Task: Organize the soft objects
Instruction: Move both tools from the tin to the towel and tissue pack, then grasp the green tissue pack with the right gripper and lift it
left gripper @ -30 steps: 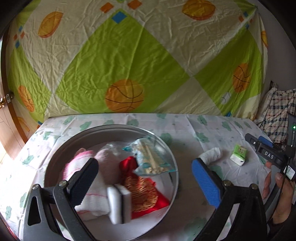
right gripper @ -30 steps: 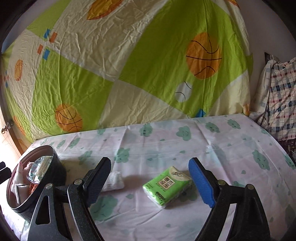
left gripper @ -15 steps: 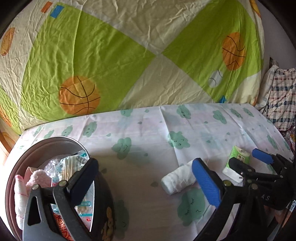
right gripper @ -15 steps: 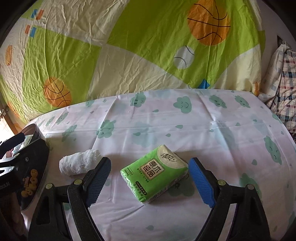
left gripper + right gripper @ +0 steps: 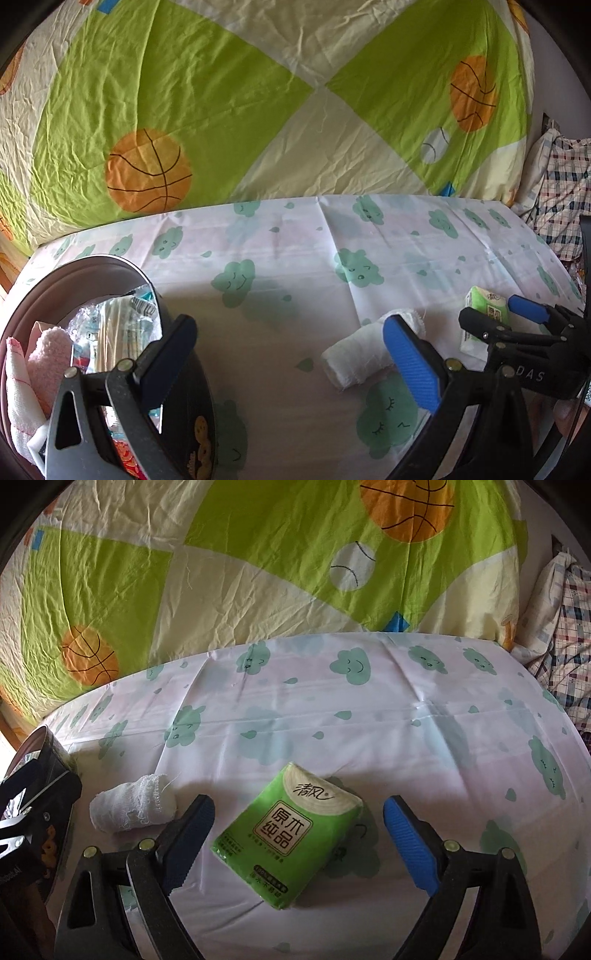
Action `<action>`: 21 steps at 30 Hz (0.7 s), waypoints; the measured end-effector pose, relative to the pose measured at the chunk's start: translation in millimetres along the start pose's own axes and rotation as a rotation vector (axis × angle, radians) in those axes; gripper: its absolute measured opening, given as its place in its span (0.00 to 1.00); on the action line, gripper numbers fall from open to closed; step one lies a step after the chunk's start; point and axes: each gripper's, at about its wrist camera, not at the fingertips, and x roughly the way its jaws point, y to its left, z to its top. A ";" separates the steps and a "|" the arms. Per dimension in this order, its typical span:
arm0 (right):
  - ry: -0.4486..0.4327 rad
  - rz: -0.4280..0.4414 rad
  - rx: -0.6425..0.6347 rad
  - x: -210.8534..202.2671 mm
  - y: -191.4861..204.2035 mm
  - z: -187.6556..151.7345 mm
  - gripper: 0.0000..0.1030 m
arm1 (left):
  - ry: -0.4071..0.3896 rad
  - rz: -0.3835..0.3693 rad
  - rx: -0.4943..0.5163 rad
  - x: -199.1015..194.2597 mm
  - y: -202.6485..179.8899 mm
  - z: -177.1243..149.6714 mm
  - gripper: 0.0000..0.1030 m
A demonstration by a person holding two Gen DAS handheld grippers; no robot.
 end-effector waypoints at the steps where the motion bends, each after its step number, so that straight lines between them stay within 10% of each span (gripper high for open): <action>1: -0.008 0.000 -0.003 -1.9 0.4 -0.1 0.91 | -0.003 0.000 0.000 -0.1 0.0 -0.3 0.99; 21: 0.035 0.019 -0.049 -0.5 11.0 -5.2 0.74 | 0.004 -0.065 0.056 2.6 -18.3 -6.1 0.99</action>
